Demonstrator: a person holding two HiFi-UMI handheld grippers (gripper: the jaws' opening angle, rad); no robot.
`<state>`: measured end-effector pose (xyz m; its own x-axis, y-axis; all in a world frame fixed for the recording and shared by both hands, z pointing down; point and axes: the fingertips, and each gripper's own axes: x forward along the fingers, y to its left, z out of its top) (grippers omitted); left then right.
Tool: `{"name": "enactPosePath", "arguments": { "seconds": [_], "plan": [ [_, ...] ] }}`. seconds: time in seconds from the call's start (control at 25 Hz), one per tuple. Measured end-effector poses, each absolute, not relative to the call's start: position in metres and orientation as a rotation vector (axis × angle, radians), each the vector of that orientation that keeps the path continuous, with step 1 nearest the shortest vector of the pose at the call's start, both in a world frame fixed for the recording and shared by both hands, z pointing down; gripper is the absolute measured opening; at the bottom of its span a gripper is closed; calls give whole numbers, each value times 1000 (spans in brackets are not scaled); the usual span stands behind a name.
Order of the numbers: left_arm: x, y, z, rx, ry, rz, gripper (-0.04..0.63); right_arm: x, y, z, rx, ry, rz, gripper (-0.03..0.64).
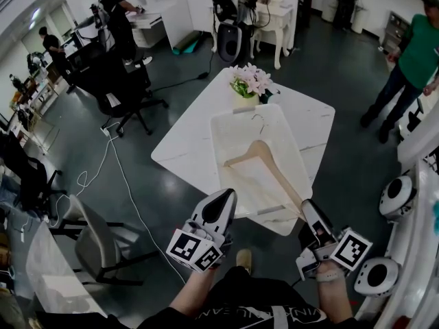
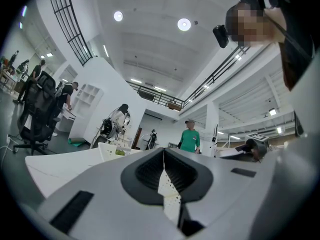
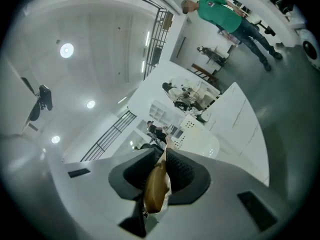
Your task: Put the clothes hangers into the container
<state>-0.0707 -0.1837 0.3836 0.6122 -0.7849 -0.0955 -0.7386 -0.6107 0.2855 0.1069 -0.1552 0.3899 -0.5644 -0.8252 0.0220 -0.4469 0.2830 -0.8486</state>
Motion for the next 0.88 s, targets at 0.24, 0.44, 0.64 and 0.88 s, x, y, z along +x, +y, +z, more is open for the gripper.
{"name": "enactPosePath", "arguments": {
  "seconds": [0.24, 0.44, 0.64, 0.88],
  "plan": [
    [-75, -201, 380, 2646, -1226, -306, 11, 103, -167, 392, -1180, 2127, -1194, 71],
    [-74, -209, 376, 2687, -1171, -300, 11, 100, -175, 388, -1204, 2148, -1153, 71],
    [-77, -218, 374, 2678, -1159, -308, 11, 100, -182, 386, -1232, 2158, -1136, 70],
    [-80, -222, 378, 2655, -1157, -306, 11, 98, -191, 386, -1233, 2175, -1125, 69]
  ]
}}
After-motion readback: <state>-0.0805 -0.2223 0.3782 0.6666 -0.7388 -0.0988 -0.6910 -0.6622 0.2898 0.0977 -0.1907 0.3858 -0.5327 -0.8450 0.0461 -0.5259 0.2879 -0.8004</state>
